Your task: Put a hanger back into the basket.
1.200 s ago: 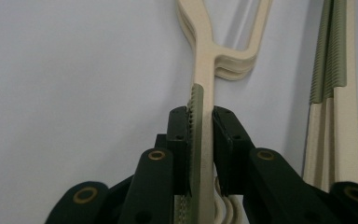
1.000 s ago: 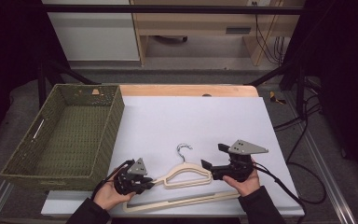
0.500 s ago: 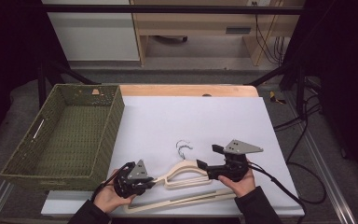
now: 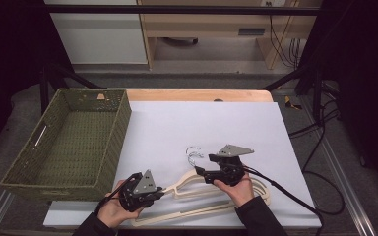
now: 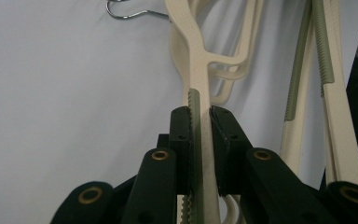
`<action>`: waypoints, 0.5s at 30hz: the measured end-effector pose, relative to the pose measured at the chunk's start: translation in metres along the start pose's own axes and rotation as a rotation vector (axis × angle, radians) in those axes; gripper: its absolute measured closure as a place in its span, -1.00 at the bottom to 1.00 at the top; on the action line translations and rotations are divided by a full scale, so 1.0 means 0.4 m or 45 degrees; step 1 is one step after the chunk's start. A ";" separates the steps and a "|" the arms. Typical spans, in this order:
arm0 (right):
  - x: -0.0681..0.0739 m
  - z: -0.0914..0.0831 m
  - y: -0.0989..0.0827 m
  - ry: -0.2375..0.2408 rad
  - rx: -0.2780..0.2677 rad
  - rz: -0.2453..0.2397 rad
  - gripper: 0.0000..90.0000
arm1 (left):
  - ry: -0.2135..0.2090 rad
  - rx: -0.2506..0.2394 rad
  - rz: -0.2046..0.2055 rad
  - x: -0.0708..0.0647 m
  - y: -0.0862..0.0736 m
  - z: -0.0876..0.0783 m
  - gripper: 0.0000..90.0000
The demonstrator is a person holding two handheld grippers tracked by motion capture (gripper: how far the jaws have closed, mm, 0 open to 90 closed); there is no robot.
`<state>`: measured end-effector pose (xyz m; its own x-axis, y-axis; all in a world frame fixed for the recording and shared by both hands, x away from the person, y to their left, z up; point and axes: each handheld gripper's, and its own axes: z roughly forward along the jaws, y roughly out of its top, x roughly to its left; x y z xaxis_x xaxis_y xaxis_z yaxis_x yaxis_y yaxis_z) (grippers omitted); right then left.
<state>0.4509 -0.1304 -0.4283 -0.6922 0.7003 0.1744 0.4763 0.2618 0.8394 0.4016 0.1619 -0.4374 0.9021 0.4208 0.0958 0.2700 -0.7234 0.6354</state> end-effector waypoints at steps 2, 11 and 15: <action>0.000 -0.002 -0.002 -0.010 0.010 -0.022 -0.36 | -0.018 0.013 -0.020 0.004 -0.006 0.015 0.76; 0.004 -0.022 0.004 -0.017 -0.023 -0.030 -0.43 | -0.044 0.077 -0.031 0.013 -0.021 0.042 0.75; 0.004 -0.033 0.008 -0.005 -0.043 -0.042 -0.47 | -0.056 0.075 -0.051 0.018 -0.022 0.042 0.75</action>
<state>0.4441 -0.1371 -0.4186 -0.7051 0.6943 0.1446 0.4350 0.2624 0.8614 0.4113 0.1621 -0.4553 0.9037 0.4265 0.0366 0.3244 -0.7382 0.5914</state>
